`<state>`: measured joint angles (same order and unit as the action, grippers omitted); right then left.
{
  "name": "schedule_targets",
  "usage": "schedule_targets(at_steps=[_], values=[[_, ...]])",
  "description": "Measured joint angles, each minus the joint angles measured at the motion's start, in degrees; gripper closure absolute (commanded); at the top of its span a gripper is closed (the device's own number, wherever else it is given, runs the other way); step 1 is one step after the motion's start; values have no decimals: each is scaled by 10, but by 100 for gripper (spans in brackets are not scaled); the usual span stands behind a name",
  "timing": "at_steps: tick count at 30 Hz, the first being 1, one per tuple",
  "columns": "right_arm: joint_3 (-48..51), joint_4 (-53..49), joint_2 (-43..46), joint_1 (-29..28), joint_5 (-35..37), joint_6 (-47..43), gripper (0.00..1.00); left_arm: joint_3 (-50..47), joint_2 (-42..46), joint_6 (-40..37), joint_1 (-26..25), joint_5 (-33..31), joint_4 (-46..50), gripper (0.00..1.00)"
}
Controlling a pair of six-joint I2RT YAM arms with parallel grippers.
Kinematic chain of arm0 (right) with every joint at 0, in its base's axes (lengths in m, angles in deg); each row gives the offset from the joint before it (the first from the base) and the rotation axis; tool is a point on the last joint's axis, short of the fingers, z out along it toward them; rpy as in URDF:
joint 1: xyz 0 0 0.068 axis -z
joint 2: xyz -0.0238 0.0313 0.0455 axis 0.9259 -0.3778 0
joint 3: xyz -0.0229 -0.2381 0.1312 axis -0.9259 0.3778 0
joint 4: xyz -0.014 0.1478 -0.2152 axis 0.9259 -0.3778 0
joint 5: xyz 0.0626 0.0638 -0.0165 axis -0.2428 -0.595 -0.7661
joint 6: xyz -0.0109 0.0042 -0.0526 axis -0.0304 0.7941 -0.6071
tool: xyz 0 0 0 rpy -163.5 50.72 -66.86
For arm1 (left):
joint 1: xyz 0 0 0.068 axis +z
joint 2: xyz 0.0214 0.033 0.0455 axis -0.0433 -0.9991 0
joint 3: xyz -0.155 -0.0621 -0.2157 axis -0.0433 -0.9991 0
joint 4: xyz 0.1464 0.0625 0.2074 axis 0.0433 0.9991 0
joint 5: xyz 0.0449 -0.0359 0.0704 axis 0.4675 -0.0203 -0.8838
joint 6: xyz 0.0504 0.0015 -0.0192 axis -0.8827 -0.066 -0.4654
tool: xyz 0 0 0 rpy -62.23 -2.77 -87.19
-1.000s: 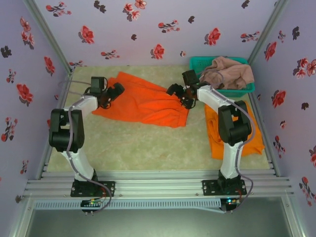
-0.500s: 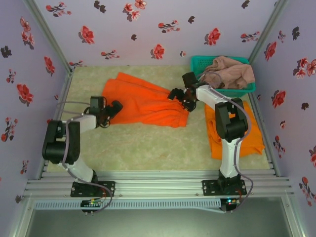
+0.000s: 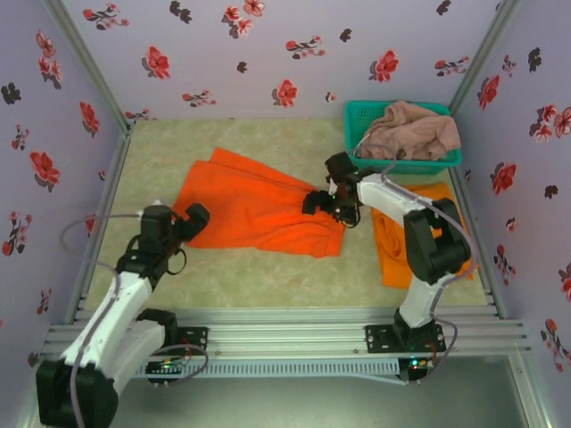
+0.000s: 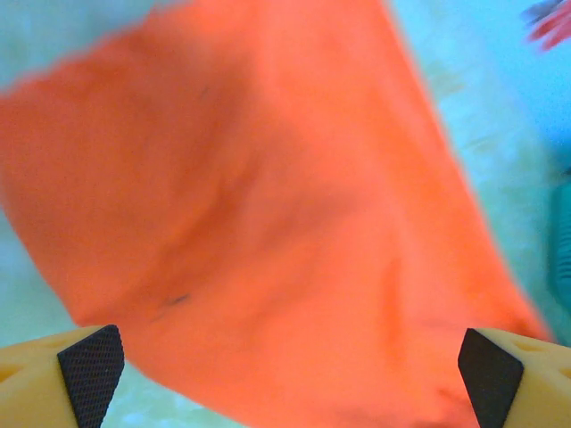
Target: Fold and stack the shorts
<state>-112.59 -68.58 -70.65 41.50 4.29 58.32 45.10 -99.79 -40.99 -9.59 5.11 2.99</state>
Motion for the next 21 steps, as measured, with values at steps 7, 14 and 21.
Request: schedule_targets(at_steps=[7,14,21], values=[[30,-5,156,-11,53,-47,1,205,-111,-127,95,37,36,1],[37,-16,172,-11,104,-76,1,426,-456,-245,138,144,72,9],[65,-22,172,-11,122,-85,1,619,-684,-332,153,196,147,18]])
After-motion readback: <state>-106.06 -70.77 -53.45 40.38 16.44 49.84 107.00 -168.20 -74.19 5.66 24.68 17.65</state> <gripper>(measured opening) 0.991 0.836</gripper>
